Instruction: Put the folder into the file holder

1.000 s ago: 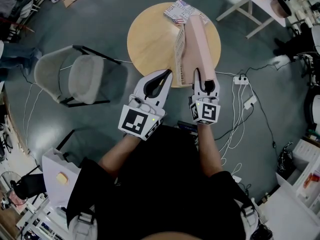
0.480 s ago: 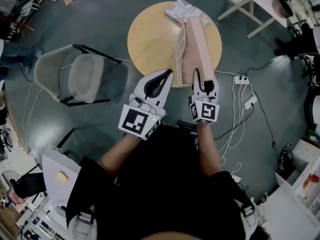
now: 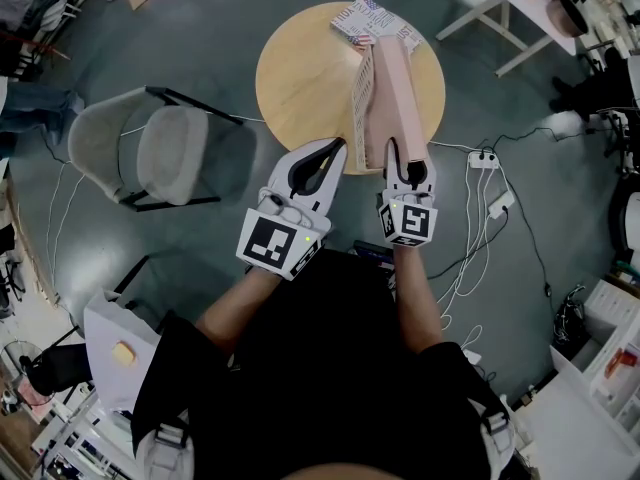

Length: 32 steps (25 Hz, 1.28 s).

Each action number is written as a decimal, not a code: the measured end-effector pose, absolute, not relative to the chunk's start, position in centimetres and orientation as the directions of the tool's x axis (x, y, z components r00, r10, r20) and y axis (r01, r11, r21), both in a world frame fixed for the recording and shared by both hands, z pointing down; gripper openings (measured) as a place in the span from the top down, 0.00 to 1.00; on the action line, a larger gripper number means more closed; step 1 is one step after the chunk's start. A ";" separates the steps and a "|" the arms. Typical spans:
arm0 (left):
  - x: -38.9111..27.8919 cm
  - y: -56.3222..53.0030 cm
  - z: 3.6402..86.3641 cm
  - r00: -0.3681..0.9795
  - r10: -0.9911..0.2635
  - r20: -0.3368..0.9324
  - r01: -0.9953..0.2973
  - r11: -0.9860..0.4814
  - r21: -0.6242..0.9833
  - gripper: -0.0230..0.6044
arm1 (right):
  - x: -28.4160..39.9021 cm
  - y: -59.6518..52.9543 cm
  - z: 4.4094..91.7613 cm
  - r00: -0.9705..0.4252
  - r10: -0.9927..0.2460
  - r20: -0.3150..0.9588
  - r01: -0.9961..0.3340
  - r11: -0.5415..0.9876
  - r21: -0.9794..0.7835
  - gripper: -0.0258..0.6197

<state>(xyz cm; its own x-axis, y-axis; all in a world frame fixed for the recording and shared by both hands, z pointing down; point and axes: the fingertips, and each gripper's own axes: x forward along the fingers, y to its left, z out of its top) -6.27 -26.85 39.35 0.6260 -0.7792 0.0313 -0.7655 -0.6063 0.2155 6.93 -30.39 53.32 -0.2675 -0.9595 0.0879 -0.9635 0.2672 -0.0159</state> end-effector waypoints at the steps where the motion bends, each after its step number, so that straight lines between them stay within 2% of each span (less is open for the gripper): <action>1: -6.2 -26.9 39.3 0.626 -0.779 0.030 -0.765 -0.607 0.216 0.95 | 6.9 -30.4 53.4 -0.268 -0.959 0.090 -0.963 0.268 -0.016 0.74; 32: -5.5 -26.2 39.7 0.613 -0.789 0.038 -0.776 -0.593 0.215 0.95 | 7.1 -30.0 56.3 -0.284 -0.948 0.145 -0.958 0.286 -0.006 0.73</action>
